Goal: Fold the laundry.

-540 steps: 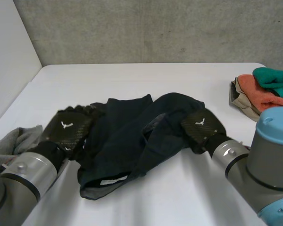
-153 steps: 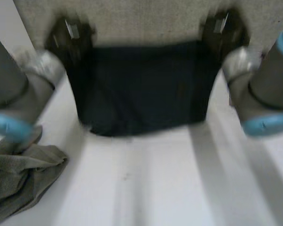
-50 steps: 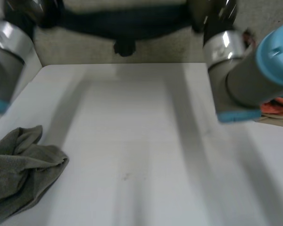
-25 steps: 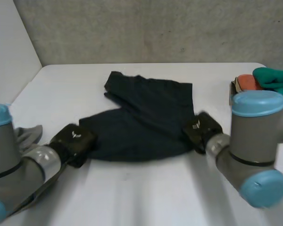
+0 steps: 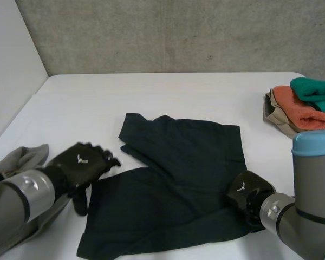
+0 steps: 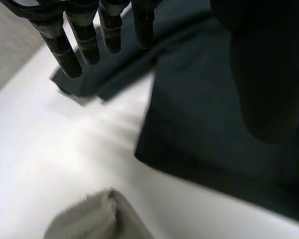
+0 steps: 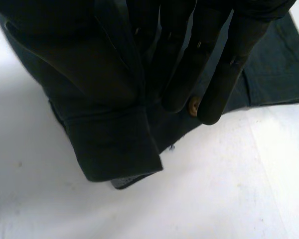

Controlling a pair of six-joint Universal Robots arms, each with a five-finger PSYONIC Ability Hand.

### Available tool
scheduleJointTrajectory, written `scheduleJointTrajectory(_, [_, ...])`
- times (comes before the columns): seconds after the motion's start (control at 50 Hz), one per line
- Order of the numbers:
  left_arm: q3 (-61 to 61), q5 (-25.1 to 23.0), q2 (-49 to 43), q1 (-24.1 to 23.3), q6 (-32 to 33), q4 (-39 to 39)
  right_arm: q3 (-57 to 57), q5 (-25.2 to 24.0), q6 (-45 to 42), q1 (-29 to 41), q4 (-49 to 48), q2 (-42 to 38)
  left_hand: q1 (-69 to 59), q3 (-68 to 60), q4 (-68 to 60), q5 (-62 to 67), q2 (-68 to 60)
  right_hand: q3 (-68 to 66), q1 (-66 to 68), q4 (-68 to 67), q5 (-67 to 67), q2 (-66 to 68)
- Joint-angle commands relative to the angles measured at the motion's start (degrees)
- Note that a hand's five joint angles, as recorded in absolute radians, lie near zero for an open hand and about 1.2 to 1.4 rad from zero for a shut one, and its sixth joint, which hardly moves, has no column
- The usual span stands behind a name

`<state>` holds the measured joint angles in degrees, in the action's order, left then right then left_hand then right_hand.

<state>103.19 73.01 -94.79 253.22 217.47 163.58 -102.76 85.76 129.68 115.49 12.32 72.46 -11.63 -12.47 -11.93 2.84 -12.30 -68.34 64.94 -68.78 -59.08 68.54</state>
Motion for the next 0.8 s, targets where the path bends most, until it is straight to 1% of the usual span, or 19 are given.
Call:
scheduleJointTrajectory(0.02, [-0.97, -1.73, -4.16, -0.53, -7.58, 12.36, -2.27, -0.50, 1.37, 0.87, -6.34, 0.58, -4.63, -3.79, -4.33, 3.42, -3.96, -11.66, 15.06, -11.22, -10.92, 11.46])
scheduleJointTrajectory(0.04, [-1.41, -2.17, -6.35, -0.53, -8.28, 15.34, -2.53, -0.41, 1.54, 1.05, -7.39, 0.58, -5.97, -5.13, -5.67, 4.76, -5.30, -11.66, 15.06, -11.22, -10.92, 11.46])
scheduleJointTrajectory(0.1, [-2.55, -2.43, -9.96, -0.36, -8.73, 19.22, -2.71, -0.33, 1.98, 1.31, -8.27, 0.58, -12.52, -11.68, -12.22, 11.31, -11.85, -11.66, 15.06, -11.22, -10.92, 11.46])
scheduleJointTrajectory(0.12, [-3.77, -2.69, -12.59, -0.27, -8.81, 21.06, -2.80, -0.33, 2.51, 1.40, -8.80, 0.49, -15.38, -14.53, -15.07, 14.16, -14.71, -11.66, 15.06, -11.22, -10.92, 11.46])
scheduleJointTrajectory(0.14, [-4.48, -2.78, -13.74, -0.27, -8.90, 21.60, -2.80, -0.33, 2.77, 1.40, -8.98, 0.49, -15.74, -14.89, -15.44, 14.52, -15.07, -11.66, 15.06, -11.22, -10.92, 11.46])
scheduleJointTrajectory(0.18, [-5.97, -2.96, -16.20, -0.27, -8.81, 21.78, -3.06, -0.50, 3.39, 1.57, -9.24, 0.40, -16.24, -15.40, -15.94, 15.03, -15.57, -11.66, 15.06, -11.22, -10.92, 11.46])
scheduleJointTrajectory(0.2, [-7.55, -3.13, -18.65, -0.18, -8.73, 21.70, -3.24, -0.41, 3.74, 1.66, -9.33, 0.31, -18.91, -18.07, -18.61, 17.69, -18.24, -11.66, 15.06, -11.22, -10.92, 11.46])
scheduleJointTrajectory(0.28, [-11.42, -3.40, -23.84, 0.26, -8.90, 21.43, -3.50, -0.50, 4.18, 1.66, -9.68, -0.12, -23.63, -22.79, -23.33, 22.41, -22.96, -11.66, 15.06, -11.22, -10.92, 11.46])
scheduleJointTrajectory(0.36, [-14.23, -3.84, -27.72, 0.17, -8.99, 21.52, -4.03, -0.33, 4.09, 1.49, -10.30, -0.48, -26.84, -26.00, -26.54, 25.63, -26.17, -11.66, 15.06, -11.22, -10.92, 11.46])
scheduleJointTrajectory(0.6, [-18.20, -3.14, -31.86, -1.50, -10.48, 26.09, -4.64, -0.24, 4.00, 1.57, -11.44, -1.00, -27.01, -26.17, -26.71, 25.80, -26.34, -11.66, 15.06, -11.22, -10.92, 11.46])
scheduleJointTrajectory(0.8, [-22.15, -2.79, -35.55, -2.73, -10.22, 25.30, -4.65, -0.06, 3.92, 1.49, -11.97, -2.32, -27.52, -26.67, -27.21, 26.30, -26.85, -11.66, 15.06, -11.22, -10.92, 11.46])
